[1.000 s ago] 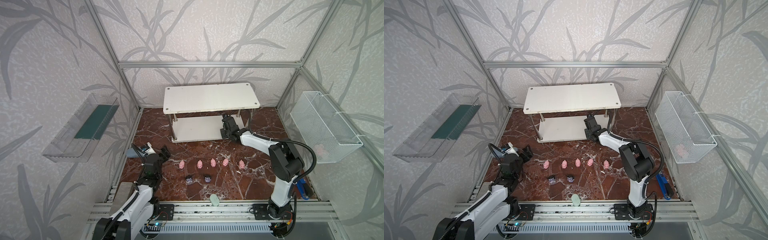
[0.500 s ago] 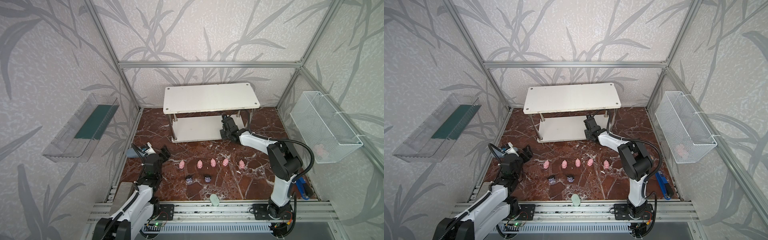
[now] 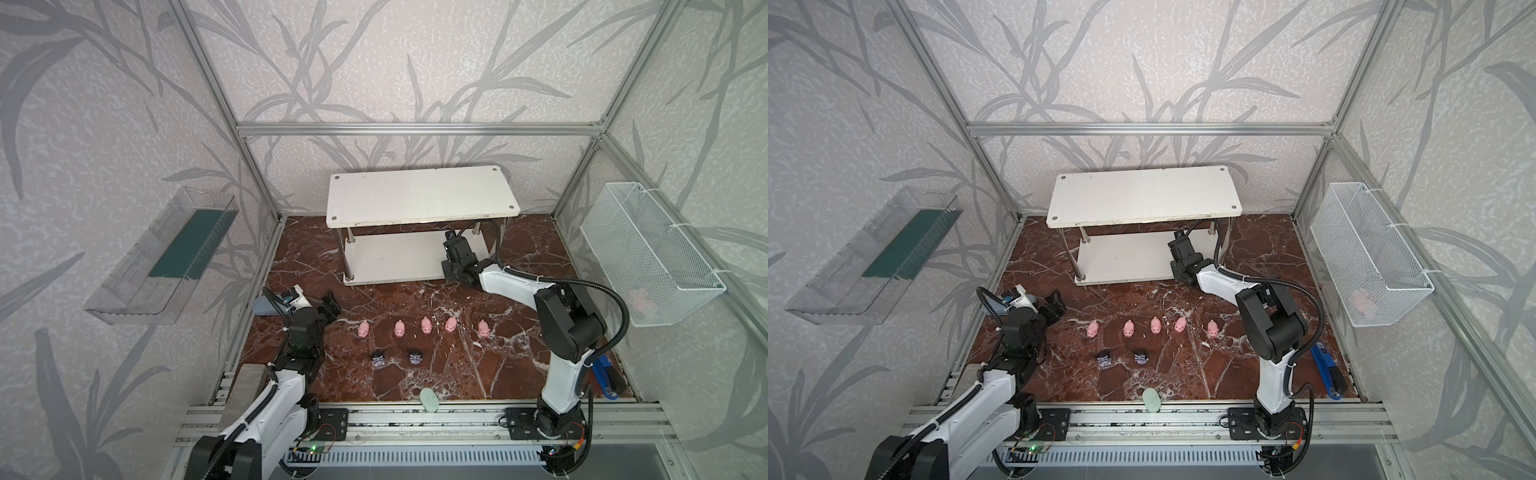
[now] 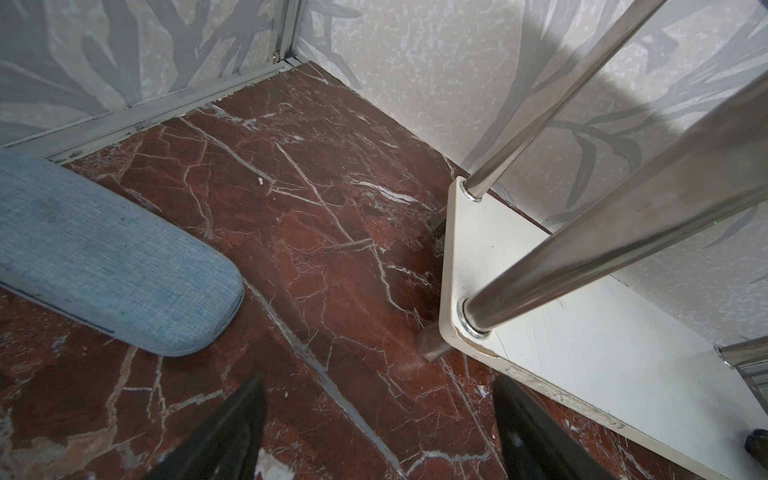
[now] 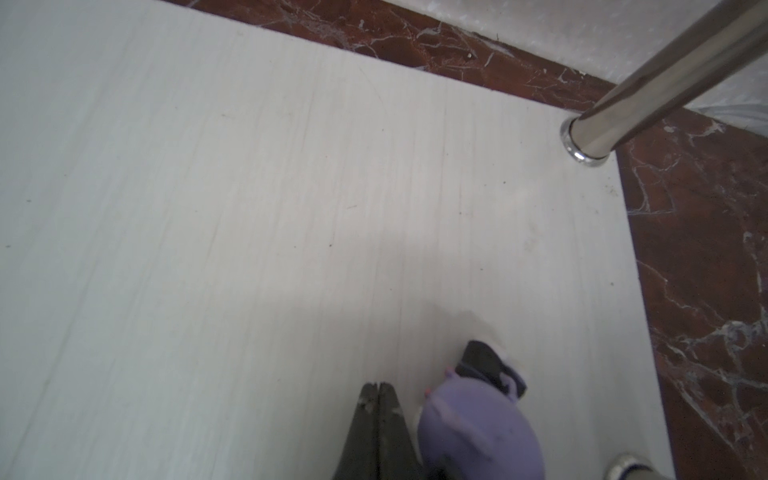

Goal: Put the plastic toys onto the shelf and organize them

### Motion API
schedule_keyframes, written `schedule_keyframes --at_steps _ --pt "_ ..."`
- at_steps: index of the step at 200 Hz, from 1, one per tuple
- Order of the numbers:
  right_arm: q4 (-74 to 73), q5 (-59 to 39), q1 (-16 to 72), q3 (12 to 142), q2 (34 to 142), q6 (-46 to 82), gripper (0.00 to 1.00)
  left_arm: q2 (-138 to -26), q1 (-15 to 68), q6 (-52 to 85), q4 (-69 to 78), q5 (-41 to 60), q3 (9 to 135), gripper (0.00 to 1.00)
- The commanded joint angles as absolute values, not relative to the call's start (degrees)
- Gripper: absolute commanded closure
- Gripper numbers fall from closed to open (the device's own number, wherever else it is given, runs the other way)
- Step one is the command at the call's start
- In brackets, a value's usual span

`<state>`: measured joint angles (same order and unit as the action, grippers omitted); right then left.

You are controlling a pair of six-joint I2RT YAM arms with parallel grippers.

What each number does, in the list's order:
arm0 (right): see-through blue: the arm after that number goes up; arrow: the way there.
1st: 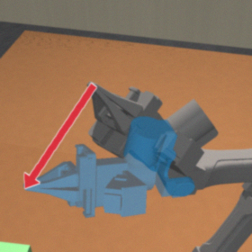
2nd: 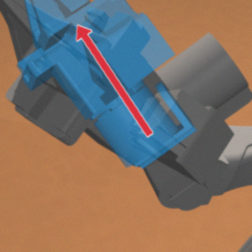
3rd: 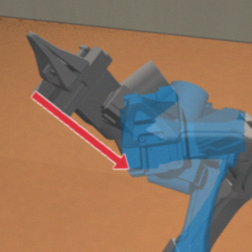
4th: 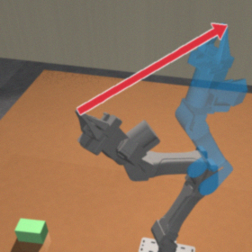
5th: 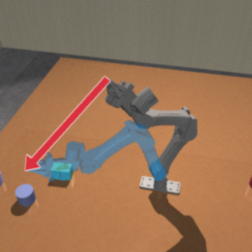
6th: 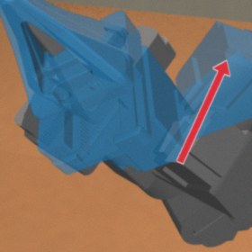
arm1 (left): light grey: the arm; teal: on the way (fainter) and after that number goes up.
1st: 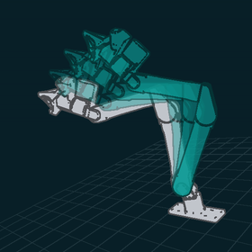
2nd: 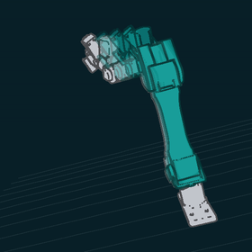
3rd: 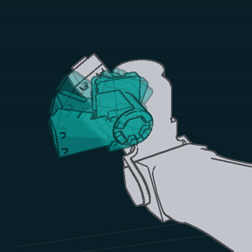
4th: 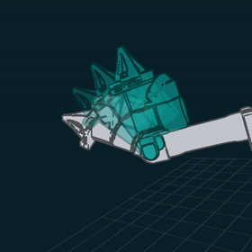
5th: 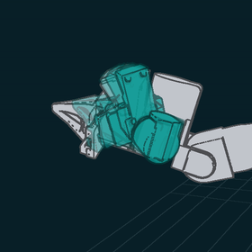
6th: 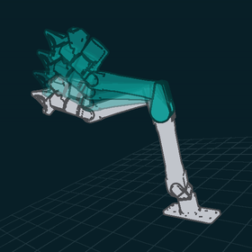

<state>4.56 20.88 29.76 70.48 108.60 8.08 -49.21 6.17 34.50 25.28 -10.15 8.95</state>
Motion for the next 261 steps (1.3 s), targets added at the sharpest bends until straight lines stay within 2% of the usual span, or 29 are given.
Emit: schedule_keyframes --at_steps 1,113,181,203,238,261 --pt "6.1 22.2 29.4 68.6 106.6 8.0 1.0 -49.3 5.9 35.1 26.1 -10.4 9.0 0.17" --pt "5.6 22.0 28.4 66.0 104.4 8.3 1.0 -50.5 5.9 35.5 27.0 -9.7 9.1 0.16" --pt "2.3 9.3 31.2 66.6 100.9 4.5 0.96 -49.3 5.9 35.2 25.9 -10.1 8.9 0.16" --pt "2.2 8.1 33.0 67.2 99.3 3.1 0.94 -48.7 5.9 35.0 25.3 -10.0 9.0 0.13" --pt "3.5 7.7 36.0 65.7 94.4 2.2 0.92 -47.1 5.9 34.9 24.3 -9.0 9.1 0.01" --pt "5.6 7.0 37.3 61.4 88.8 4.5 0.87 -44.9 6.0 34.8 22.8 -7.9 9.1 0.02"
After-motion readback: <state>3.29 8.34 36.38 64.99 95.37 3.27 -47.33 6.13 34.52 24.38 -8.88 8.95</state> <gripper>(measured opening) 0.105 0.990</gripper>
